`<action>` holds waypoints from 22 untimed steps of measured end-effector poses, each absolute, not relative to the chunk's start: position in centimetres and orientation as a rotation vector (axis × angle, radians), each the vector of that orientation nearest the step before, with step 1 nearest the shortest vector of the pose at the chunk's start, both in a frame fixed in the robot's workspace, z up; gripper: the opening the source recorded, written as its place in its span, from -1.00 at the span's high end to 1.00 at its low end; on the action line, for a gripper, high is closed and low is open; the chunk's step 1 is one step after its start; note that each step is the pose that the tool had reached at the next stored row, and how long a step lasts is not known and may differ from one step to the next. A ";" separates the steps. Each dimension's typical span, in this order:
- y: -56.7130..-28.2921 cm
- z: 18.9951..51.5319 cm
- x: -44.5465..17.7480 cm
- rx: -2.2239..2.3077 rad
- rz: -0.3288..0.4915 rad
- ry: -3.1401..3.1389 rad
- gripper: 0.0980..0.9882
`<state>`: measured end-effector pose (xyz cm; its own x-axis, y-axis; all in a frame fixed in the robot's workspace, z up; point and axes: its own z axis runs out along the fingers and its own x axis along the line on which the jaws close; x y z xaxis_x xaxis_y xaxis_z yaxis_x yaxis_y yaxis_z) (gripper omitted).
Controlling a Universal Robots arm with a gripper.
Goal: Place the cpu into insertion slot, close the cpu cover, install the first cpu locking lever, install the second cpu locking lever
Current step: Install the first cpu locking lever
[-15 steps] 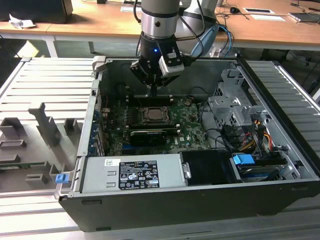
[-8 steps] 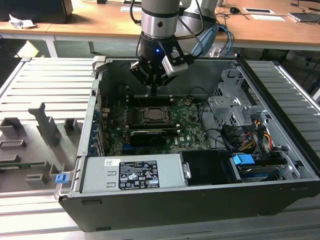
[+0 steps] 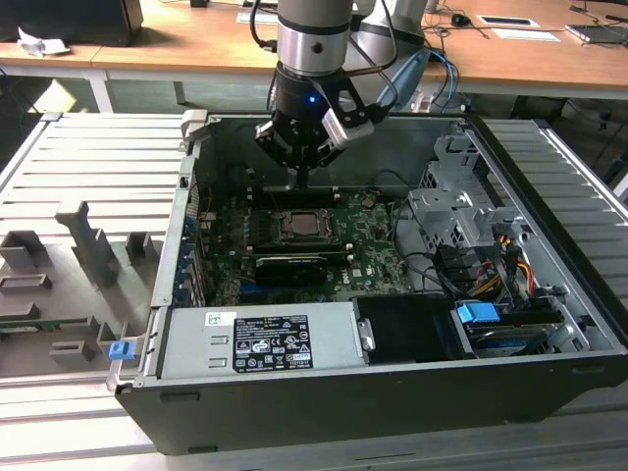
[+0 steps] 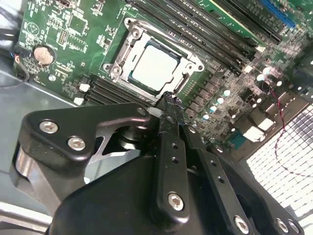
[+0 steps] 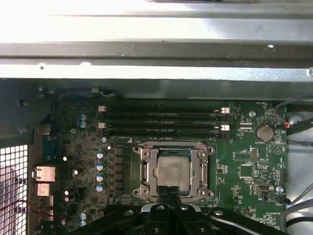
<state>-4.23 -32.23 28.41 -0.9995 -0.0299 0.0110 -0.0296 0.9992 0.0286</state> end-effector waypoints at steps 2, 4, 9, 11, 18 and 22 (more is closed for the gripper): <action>-32.2 28.4 -4.2 0.089 -0.044 -3.128 0.98; -32.2 28.4 -4.2 0.127 -0.044 -3.126 0.98; -32.2 28.4 -4.2 0.202 -0.044 -3.122 0.98; -32.2 28.4 -4.2 0.233 -0.043 -3.120 0.98; -32.2 28.4 -4.2 0.366 -0.042 -3.106 0.98; -32.2 28.4 -4.2 0.435 -0.042 -3.096 0.98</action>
